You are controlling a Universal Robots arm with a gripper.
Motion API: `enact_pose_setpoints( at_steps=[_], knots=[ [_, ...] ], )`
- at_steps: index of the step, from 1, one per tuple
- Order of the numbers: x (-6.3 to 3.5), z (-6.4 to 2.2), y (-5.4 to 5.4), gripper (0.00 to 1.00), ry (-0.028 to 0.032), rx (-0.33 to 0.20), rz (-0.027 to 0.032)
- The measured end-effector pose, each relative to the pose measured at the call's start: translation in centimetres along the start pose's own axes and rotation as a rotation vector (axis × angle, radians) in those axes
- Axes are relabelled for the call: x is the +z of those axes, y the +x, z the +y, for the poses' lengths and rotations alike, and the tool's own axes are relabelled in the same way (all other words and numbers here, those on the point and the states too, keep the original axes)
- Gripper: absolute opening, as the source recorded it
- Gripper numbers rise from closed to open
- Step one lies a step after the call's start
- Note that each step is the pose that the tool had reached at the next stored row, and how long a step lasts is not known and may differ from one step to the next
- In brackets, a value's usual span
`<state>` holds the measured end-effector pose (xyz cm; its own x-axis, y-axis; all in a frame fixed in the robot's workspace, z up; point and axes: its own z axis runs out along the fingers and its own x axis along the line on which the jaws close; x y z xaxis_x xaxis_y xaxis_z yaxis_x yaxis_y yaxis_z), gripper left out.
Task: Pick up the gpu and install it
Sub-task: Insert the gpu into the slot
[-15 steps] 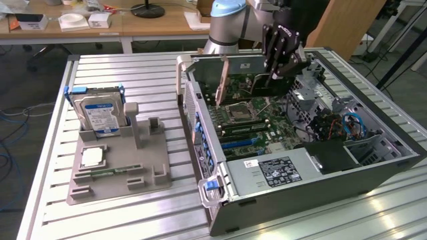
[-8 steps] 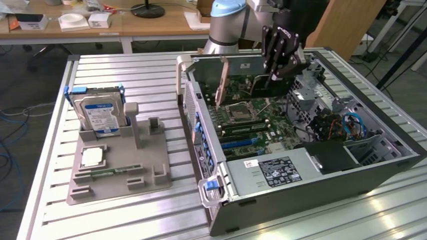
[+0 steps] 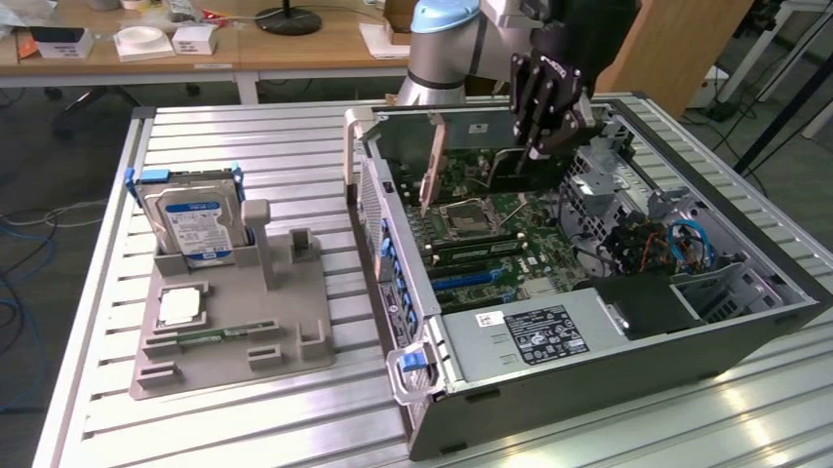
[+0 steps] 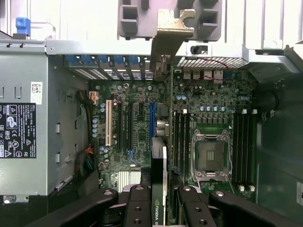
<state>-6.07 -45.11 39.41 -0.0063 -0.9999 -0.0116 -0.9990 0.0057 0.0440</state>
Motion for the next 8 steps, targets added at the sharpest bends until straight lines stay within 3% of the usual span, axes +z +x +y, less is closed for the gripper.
enact_pose_setpoints(
  at_steps=[8],
  knots=[
    [0.28,-0.01,0.0,0.26,0.0,0.0,-0.0001]
  ],
)
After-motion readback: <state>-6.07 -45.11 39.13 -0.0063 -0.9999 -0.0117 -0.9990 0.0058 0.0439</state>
